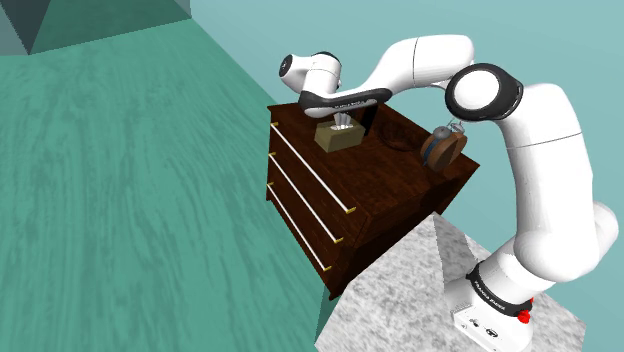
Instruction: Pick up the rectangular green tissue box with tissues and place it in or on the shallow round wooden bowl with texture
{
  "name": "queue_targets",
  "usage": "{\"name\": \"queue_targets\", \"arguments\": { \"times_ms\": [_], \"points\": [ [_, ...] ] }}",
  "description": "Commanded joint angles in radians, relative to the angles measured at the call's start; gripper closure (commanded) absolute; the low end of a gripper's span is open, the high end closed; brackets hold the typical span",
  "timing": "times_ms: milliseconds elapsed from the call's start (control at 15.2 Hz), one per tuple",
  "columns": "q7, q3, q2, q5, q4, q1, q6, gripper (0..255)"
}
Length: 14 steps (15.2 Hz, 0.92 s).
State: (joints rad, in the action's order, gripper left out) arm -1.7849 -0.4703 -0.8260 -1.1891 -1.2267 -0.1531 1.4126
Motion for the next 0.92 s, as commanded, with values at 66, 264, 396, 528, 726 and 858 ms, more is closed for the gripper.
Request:
{"name": "queue_targets", "arguments": {
  "times_ms": [66, 264, 396, 528, 726, 858],
  "points": [
    [0.0, 0.0, 0.0, 0.0, 0.0, 0.0, 0.0, 0],
    [0.0, 0.0, 0.0, 0.0, 0.0, 0.0, 0.0, 255],
    [0.0, 0.0, 0.0, 0.0, 0.0, 0.0, 0.0, 255],
    [0.0, 0.0, 0.001, 0.0, 0.0, -0.001, 0.0, 255],
    [0.0, 0.0, 0.0, 0.0, 0.0, 0.0, 0.0, 255],
    [0.013, -0.002, 0.012, 0.002, 0.005, 0.0, -0.01, 255]
  ]
}}
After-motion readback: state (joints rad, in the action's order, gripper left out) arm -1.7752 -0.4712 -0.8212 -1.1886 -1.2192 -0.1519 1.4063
